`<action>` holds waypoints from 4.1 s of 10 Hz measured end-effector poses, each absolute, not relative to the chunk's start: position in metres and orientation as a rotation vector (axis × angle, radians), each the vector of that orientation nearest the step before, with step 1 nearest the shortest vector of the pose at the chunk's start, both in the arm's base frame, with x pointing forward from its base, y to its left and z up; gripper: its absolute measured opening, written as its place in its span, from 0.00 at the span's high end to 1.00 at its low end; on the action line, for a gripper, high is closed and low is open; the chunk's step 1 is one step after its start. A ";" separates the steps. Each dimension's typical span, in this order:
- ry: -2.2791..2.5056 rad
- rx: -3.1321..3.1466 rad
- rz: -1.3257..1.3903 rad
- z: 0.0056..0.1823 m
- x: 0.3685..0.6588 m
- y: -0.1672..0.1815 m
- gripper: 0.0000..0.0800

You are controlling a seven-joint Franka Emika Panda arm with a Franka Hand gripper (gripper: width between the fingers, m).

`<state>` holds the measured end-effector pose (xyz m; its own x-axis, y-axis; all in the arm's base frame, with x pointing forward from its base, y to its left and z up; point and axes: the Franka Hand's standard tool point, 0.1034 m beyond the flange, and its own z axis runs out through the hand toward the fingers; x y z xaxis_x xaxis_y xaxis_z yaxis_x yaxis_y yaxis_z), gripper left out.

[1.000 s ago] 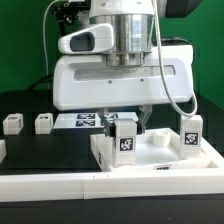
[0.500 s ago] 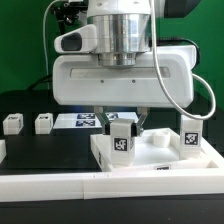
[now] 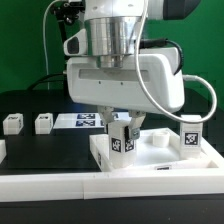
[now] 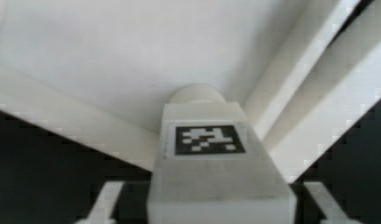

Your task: Assemble square table

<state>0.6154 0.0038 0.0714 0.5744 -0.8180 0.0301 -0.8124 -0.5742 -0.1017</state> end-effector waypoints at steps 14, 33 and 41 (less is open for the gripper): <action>1.217 -2.815 -0.113 0.072 0.615 0.007 0.19; -0.114 -3.125 -0.136 0.073 0.617 0.006 0.64; 0.950 -2.944 -0.142 0.073 0.616 0.004 0.64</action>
Offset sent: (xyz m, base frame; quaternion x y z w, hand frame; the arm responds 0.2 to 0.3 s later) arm 0.0021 0.0023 -0.0002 -0.0076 -0.0068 0.2008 0.9796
